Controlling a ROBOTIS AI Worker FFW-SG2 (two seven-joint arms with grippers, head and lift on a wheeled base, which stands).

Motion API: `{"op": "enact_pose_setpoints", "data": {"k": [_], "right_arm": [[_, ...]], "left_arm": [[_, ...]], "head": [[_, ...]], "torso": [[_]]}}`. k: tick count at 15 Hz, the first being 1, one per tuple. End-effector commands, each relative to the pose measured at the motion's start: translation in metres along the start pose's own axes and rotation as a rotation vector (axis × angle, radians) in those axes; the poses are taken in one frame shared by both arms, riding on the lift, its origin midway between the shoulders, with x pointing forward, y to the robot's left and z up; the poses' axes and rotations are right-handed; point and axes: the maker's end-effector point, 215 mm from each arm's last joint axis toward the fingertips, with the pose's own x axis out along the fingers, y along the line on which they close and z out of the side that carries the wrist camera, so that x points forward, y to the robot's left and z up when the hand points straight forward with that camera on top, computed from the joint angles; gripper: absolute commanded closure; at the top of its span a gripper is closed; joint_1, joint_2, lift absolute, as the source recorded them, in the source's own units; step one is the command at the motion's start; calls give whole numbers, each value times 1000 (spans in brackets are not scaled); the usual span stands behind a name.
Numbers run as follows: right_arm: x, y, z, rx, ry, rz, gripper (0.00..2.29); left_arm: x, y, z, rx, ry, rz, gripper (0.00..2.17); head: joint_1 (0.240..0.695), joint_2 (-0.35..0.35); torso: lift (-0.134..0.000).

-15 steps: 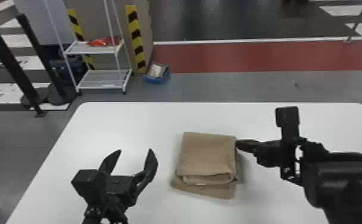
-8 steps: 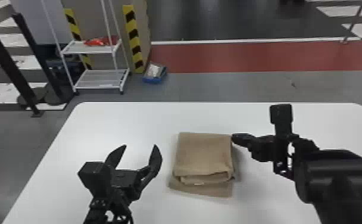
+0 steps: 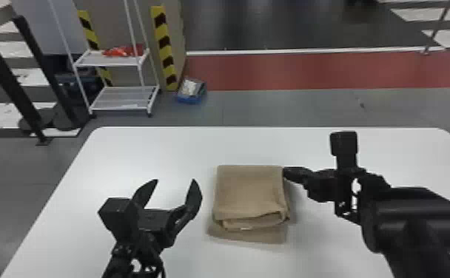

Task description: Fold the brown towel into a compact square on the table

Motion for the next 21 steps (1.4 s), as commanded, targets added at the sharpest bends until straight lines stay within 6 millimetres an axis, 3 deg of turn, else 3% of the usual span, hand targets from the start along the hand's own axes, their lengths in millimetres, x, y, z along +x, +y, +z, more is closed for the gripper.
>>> {"op": "enact_pose_setpoints", "data": {"k": [1,3,4,5,7,8,9,12,16,19,21], "right_arm": [[1,3,8,-18,-33,9,2219],[-12,-11,12,-18,-66,-56,2219],[-23,-18,23,-16,-106,-86,2219],[-36,-13,43,-23,-184,-82,2219],[-60,26,85,-110,-364,-24,2219],[-65,53,95,-127,-421,50,2219],[-63,78,93,-123,-423,131,2219],[-29,114,65,-189,-332,191,2219],[17,88,17,-239,-196,156,2219],[26,74,-5,-254,-148,134,2219],[26,73,-7,-265,-142,133,2219]], "left_arm": [[0,0,0,0,0,-1,73],[-1,3,-2,3,4,1,76],[-1,4,-5,2,10,1,76],[0,6,-6,3,12,3,76],[3,3,-9,1,17,-3,76],[3,0,-10,1,19,-8,76],[3,-1,-11,1,20,-10,76],[1,4,-11,1,18,-1,76],[7,-2,-12,-3,18,-14,76],[16,-13,-15,-10,25,-42,80],[18,-13,-13,-8,21,-44,80]], "head": [[695,77],[695,79],[695,76],[695,68],[695,56],[695,57],[695,74],[695,121],[695,171],[695,158],[695,141]], "torso": [[-114],[-114],[-114],[-114],[-114],[-114],[-114],[-114],[-114],[-114],[-114]]}}
